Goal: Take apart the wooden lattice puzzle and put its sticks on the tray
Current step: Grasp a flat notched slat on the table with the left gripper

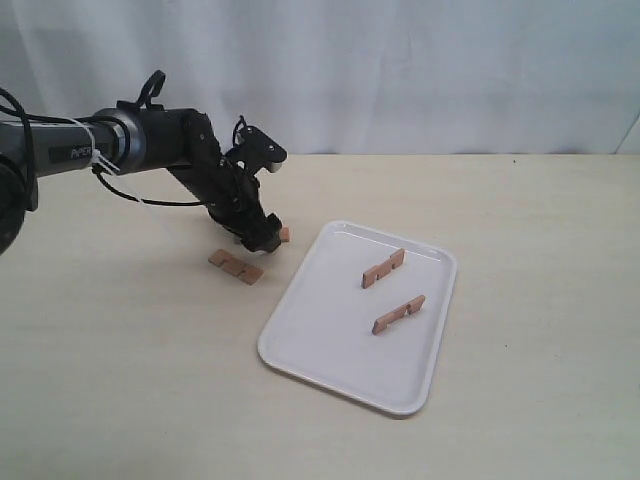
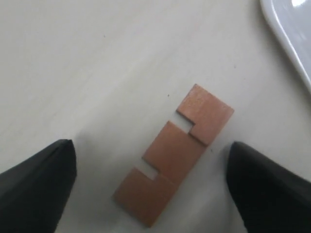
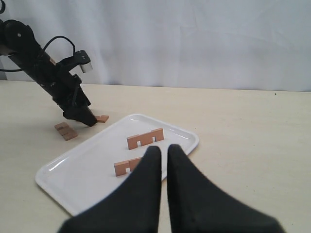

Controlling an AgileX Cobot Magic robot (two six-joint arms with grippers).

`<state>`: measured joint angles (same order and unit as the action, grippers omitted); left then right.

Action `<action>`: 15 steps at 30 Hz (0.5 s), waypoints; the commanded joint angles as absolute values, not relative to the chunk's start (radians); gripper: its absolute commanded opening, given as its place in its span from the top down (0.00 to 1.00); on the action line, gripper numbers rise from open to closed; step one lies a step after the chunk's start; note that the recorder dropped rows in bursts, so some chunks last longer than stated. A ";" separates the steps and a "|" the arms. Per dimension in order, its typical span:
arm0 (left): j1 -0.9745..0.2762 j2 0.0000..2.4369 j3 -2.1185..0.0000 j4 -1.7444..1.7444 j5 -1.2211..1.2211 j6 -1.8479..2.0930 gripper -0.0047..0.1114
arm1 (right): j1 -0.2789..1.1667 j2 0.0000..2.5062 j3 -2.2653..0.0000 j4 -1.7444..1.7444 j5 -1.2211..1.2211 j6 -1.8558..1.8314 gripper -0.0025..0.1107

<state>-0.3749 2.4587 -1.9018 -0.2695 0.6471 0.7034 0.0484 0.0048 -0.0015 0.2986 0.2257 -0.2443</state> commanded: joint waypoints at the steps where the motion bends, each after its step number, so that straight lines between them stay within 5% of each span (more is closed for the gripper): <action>1: -0.372 2.475 -1.900 -0.273 0.722 0.702 0.33 | 0.049 0.000 0.000 0.298 0.230 -0.245 0.94; 7: -0.372 2.475 -1.898 -0.302 0.763 0.702 0.48 | 0.049 0.000 0.000 0.298 0.230 -0.245 0.94; 15: -0.372 2.475 -1.898 -0.322 0.810 0.698 0.49 | 0.049 0.000 0.000 0.298 0.230 -0.245 0.94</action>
<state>-0.3732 2.4587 -1.9018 -0.3243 0.7441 0.7034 0.0484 0.0048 -0.0015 0.2986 0.2257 -0.2443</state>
